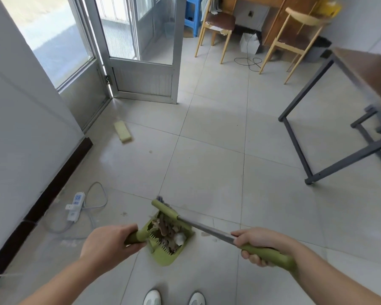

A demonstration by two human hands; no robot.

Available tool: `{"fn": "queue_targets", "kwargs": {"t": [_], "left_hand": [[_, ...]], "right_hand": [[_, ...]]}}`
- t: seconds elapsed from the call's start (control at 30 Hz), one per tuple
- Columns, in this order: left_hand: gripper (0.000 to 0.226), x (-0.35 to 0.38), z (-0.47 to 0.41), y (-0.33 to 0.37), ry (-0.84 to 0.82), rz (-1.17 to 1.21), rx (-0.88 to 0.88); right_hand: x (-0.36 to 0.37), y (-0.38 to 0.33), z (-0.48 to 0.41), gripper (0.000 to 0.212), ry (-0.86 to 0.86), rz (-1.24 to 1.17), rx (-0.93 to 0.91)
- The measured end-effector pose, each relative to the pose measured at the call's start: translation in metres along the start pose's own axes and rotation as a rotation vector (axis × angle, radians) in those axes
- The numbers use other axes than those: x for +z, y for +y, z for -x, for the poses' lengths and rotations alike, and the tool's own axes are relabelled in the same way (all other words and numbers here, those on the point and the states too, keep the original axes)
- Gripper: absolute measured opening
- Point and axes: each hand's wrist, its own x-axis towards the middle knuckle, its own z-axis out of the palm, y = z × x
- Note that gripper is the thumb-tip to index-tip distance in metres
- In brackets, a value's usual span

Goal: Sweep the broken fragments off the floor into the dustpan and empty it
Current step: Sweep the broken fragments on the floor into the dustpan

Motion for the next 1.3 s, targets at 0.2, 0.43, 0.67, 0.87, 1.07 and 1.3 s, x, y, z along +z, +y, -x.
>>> {"fn": "queue_targets", "kwargs": {"t": [0.2, 0.43, 0.67, 0.87, 1.07, 1.3], "left_hand": [[0.049, -0.005, -0.010, 0.011, -0.019, -0.006, 0.094], [0.058, -0.003, -0.016, 0.032, -0.093, -0.054, 0.157], [0.053, -0.001, -0.021, 0.051, -0.145, -0.098, 0.175], [0.047, -0.001, -0.020, 0.055, -0.175, -0.090, 0.249], [0.045, 0.003, -0.016, 0.059, -0.215, -0.118, 0.249], [0.051, 0.015, -0.013, 0.058, -0.166, -0.033, 0.263]], "right_hand": [[-0.009, 0.022, 0.013, 0.042, 0.101, -0.117, -0.016], [-0.018, 0.066, 0.022, 0.017, 0.217, -0.279, 0.045], [-0.022, 0.109, -0.001, 0.021, 0.295, -0.360, 0.131], [-0.018, 0.117, -0.016, 0.016, 0.286, -0.458, 0.187], [0.019, 0.112, -0.030, 0.011, 0.232, -0.411, 0.161], [0.057, 0.107, -0.017, 0.017, 0.079, -0.321, 0.152]]}}
